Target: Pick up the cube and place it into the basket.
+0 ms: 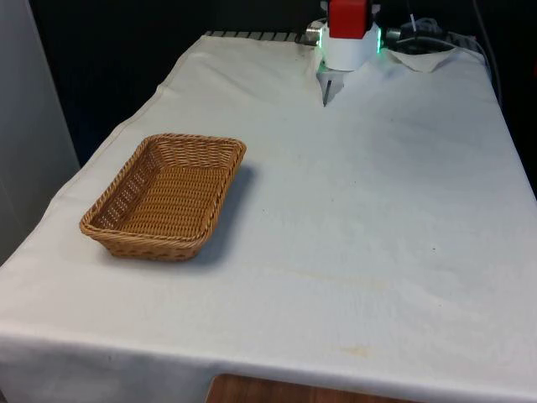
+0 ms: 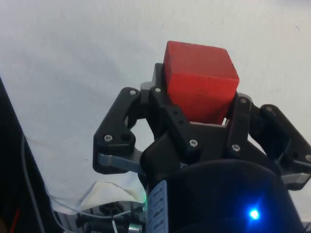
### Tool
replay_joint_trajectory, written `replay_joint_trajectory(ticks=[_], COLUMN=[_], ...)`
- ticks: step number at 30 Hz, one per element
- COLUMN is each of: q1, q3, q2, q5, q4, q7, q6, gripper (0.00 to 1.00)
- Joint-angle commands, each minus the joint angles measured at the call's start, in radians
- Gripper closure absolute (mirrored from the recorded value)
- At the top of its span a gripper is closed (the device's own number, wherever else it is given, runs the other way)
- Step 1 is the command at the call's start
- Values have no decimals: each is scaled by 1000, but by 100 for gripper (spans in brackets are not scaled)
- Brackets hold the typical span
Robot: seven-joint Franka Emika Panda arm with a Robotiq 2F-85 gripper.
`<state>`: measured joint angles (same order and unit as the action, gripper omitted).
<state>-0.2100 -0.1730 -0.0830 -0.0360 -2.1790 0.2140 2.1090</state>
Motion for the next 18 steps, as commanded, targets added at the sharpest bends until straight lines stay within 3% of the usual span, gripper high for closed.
replay_joint_trajectory(ticks=[1,18], q1=[2,12], q3=[-6,-54], q2=[9,55], q5=[16,56], q4=[15,86], q7=[-17,-90], q6=[-16,-44], gripper=[99,99])
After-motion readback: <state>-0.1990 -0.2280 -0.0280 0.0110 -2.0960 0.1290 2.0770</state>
